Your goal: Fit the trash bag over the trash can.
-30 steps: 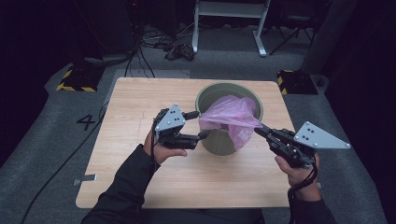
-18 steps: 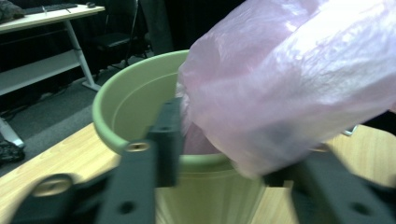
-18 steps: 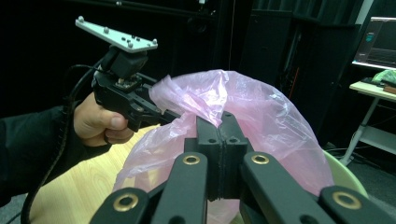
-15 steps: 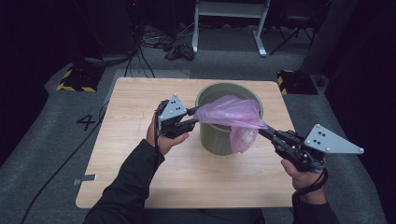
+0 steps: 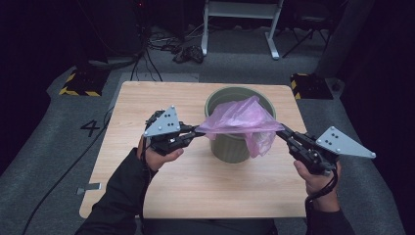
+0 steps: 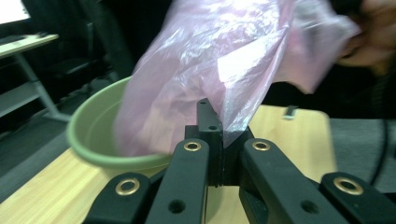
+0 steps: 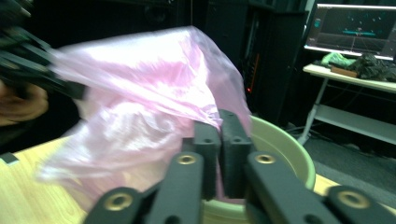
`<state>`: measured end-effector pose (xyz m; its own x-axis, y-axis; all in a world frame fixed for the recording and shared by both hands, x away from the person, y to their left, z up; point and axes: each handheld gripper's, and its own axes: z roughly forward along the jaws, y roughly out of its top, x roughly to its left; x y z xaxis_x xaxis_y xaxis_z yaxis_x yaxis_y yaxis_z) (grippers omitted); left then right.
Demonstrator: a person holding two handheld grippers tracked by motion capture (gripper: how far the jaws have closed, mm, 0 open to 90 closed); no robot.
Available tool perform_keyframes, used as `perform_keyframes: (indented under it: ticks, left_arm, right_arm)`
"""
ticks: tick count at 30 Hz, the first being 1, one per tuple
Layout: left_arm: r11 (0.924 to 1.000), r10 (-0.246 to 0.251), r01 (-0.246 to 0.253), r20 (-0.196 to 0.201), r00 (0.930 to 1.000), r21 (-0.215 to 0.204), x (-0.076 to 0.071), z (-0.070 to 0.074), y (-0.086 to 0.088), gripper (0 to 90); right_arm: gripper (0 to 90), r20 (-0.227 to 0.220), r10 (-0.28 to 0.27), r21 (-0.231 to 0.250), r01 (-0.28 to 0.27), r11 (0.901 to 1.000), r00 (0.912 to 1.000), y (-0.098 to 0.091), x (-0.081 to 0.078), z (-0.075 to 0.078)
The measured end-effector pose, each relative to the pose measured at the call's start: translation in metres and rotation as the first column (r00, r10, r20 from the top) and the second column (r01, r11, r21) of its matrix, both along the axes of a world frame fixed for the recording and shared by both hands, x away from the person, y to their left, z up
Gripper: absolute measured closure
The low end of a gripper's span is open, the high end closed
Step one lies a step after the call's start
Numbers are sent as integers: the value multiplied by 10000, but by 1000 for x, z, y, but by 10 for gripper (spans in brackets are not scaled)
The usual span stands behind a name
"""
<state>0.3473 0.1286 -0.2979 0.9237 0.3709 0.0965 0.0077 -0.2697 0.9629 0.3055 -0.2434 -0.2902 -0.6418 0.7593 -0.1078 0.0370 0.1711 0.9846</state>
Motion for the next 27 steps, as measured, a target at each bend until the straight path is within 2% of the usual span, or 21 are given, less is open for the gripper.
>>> perform_keyframes:
  ticks: [1, 2, 3, 4, 5, 6, 7, 8, 10, 12, 14, 15, 20, 21, 22, 24, 25, 26, 27]
  left_arm:
    - [10000, 0, 0, 0, 10000, 0, 0, 0, 0, 899]
    - [9997, -139, 139, -25, 9999, -212, -3, 3, 0, 899]
    - [9997, -139, 139, -25, 9999, -212, -3, 3, 0, 899]
    - [9997, -88, 89, 35, 10000, -228, -5, 6, -1, 899]
    - [9997, -88, 89, 35, 10000, -228, -5, 6, -1, 899]
    - [9997, -81, 83, 85, 9999, -223, -5, 7, -2, 899]
    - [9999, -16, 18, 112, 9999, -143, -6, 7, -4, 899]
    - [9999, -16, 18, 112, 9999, -143, -6, 7, -4, 899]
    - [9999, 165, -164, 199, 9997, -21, -6, 6, -5, 899]
    - [9994, 351, -351, 117, 9993, 16, -4, 4, -5, 899]
    - [9992, 391, -391, 54, 9992, -9, -3, 2, -4, 899]
    - [9986, 520, -521, 76, 9986, 67, -2, 0, -4, 899]
    - [9978, 648, -649, 64, 9979, 106, -2, -6, -6, 899]
    - [9970, 751, -752, 84, 9971, 196, -2, -9, -8, 899]
    - [9965, 782, -785, 117, 9969, 274, -2, -11, -9, 898]
    - [9934, 1004, -1020, 331, 9944, 525, -4, -15, -12, 897]
    - [9935, 954, -975, 371, 9947, 594, -5, -16, -13, 896]
    - [9940, 894, -916, 386, 9952, 604, -5, -18, -14, 891]
    - [9940, 894, -916, 386, 9952, 604, -5, -18, -14, 873]
  right_arm:
    - [840, 0, 0, 0, 0, 10000, 10000, 0, 0, 0]
    - [783, -140, 10, -184, -13, 9998, 9999, 4, 3, -3]
    - [783, -140, 10, -184, -13, 9998, 9999, 4, 3, -3]
    - [646, -79, -184, -506, 180, 9986, 9998, 9, 3, -5]
    - [646, -79, -184, -506, 180, 9986, 9998, 9, 3, -5]
    - [562, 39, -387, -788, 389, 9961, 9992, 14, 3, -6]
    - [533, 65, -307, -819, 311, 9962, 9995, 15, 2, -6]
    - [533, 65, -307, -819, 311, 9962, 9995, 15, 2, -6]
    - [478, 110, -156, -947, 165, 9954, 9998, 14, -1, -6]
    - [431, 163, 50, -778, -37, 9970, 9999, 8, -8, -8]
    - [410, 156, 27, -740, -15, 9973, 9999, 6, -12, -9]
    - [394, 311, 22, -854, 5, 9963, 9995, 2, -20, -12]
    - [369, 247, 101, -1259, -69, 9920, 9996, 3, -31, -24]
    - [348, 56, 421, -1437, -409, 9888, 9991, 6, -35, -32]
    - [335, -81, 672, -1371, -677, 9882, 9977, 7, -36, -35]
    - [287, -467, 1429, -1213, -1476, 9816, 9886, 9, -37, -40]
    - [282, -621, 1809, -1061, -1867, 9767, 9815, 10, -37, -41]
    - [274, -730, 2018, -940, -2082, 9736, 9767, 10, -38, -42]
    - [267, -724, 2056, -919, -2118, 9730, 9760, 11, -38, -42]
